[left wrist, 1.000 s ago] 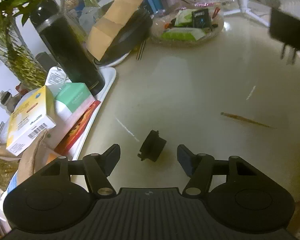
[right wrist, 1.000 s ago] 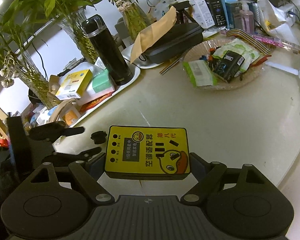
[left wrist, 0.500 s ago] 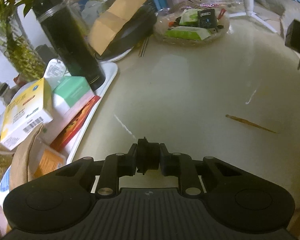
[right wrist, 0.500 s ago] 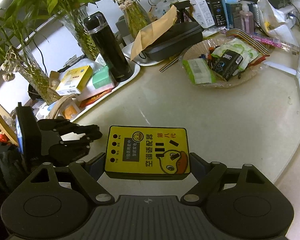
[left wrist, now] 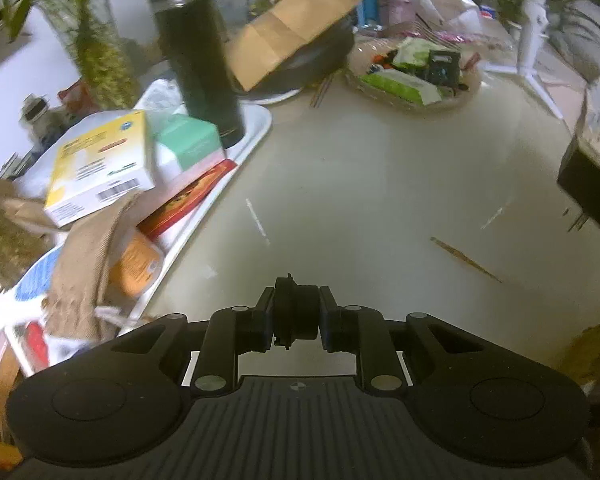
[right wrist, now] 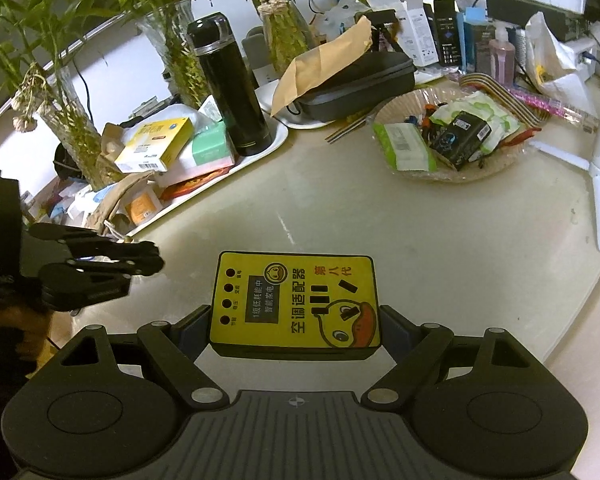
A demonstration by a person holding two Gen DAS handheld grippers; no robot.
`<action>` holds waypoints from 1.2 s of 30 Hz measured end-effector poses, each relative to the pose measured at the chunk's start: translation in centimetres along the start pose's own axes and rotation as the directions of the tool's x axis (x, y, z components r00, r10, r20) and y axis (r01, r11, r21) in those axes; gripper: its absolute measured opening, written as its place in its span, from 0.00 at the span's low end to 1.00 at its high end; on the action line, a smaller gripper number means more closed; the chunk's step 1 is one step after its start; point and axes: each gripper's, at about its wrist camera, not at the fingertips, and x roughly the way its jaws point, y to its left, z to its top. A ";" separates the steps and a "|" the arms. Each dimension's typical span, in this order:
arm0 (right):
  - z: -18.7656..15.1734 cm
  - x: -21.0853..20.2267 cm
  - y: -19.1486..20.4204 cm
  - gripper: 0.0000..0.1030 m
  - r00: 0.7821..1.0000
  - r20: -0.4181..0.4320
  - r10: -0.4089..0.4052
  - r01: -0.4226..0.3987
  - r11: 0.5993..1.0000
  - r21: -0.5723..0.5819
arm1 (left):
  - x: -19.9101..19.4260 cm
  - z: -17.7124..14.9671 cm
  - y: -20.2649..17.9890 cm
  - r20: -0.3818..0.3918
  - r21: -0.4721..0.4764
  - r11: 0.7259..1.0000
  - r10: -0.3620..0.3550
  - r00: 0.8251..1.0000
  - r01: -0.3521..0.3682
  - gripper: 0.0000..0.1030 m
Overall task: Organize rigid objects
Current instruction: 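Close the left tool on the small black knob while the right tool holds the yellow box, then carry the yellow box and black knob over the cardboard box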
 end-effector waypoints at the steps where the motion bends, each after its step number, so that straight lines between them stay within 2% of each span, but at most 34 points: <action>1: -0.1 -0.1 0.2 0.85 1.000 0.001 -0.003 0.003 1.000 -0.004 | -0.5 0.0 0.1 0.000 -0.012 1.000 -0.003 1.000 0.003 0.21; 11: -0.4 -1.5 2.3 0.85 1.000 0.020 -0.021 0.022 0.998 -0.064 | -5.2 -0.4 0.3 -0.001 -0.115 0.992 -0.049 0.999 0.049 0.21; 19: -0.6 -3.4 3.3 0.85 0.999 0.036 0.006 -0.003 0.997 -0.082 | -8.8 -0.9 0.0 0.024 -0.160 0.984 -0.079 0.997 0.082 0.21; 28: -1.4 -5.3 4.4 0.85 0.998 0.046 0.035 -0.030 0.995 -0.095 | -11.6 -2.2 -0.7 0.020 -0.181 0.978 -0.101 0.995 0.103 0.21; 36: -2.6 -6.4 5.3 0.85 0.998 0.038 0.059 -0.054 0.992 -0.110 | -13.1 -3.4 -1.7 0.001 -0.230 0.961 -0.158 0.987 0.154 0.21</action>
